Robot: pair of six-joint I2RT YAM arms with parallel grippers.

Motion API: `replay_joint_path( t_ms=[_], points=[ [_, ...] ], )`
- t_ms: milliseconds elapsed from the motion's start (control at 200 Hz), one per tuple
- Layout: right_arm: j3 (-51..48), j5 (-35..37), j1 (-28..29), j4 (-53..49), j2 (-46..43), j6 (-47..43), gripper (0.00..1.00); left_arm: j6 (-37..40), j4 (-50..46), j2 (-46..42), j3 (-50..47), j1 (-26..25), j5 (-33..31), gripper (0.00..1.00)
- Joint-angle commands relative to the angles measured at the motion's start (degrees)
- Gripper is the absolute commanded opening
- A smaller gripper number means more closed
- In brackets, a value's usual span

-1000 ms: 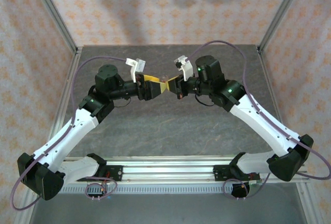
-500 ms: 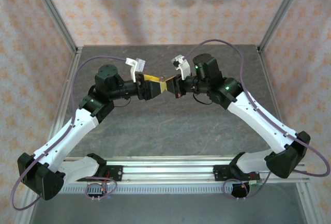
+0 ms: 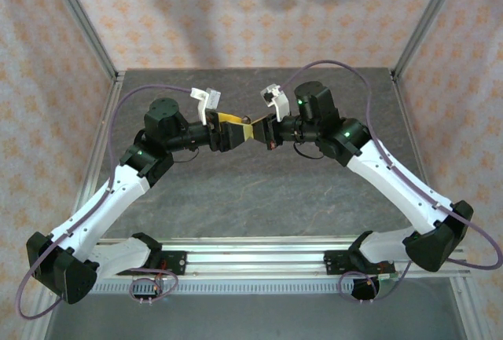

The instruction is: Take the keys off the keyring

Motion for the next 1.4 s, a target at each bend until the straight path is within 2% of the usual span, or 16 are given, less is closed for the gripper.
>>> replay_joint_path(
  t_ms=[0, 195, 506, 926, 1111, 1146, 1291, 1396],
  points=[
    [1.04, -2.13, -0.14, 1.98, -1.18, 1.47, 0.00, -1.21, 3.50, 0.17, 0.87, 0.32, 1.66, 0.85],
    [0.99, -2.06, -0.17, 2.79, -0.12, 1.84, 0.00, -2.32, 4.52, -0.08, 0.56, 0.33, 2.47, 0.84],
    [0.66, 5.64, -0.13, 3.04, -0.01, 1.16, 0.00, -2.51, 4.08, -1.50, -0.18, 0.38, 2.72, 0.80],
    [0.26, 3.76, -0.17, 4.67, 0.18, 1.66, 0.00, -2.52, 5.22, -1.99, -2.07, 0.36, 0.65, 0.79],
    [-1.05, 0.42, -0.32, 5.99, -1.22, 0.64, 0.00, -2.56, 6.99, -5.91, -4.62, 2.04, -3.74, 0.83],
    [-1.51, -1.25, -0.58, 6.51, -1.21, 0.55, 0.00, -4.93, 8.32, -6.53, -5.14, 2.88, -3.69, 0.83],
    [-3.81, -10.27, -3.24, 11.54, -1.24, 3.19, 0.00, -12.63, 17.28, -6.18, -7.10, 6.89, 0.29, 0.84],
    [-4.16, -13.21, -3.95, 13.38, -1.16, 3.97, 0.00, -18.31, 24.57, -4.34, -7.96, 7.96, 3.09, 0.77]
  ],
)
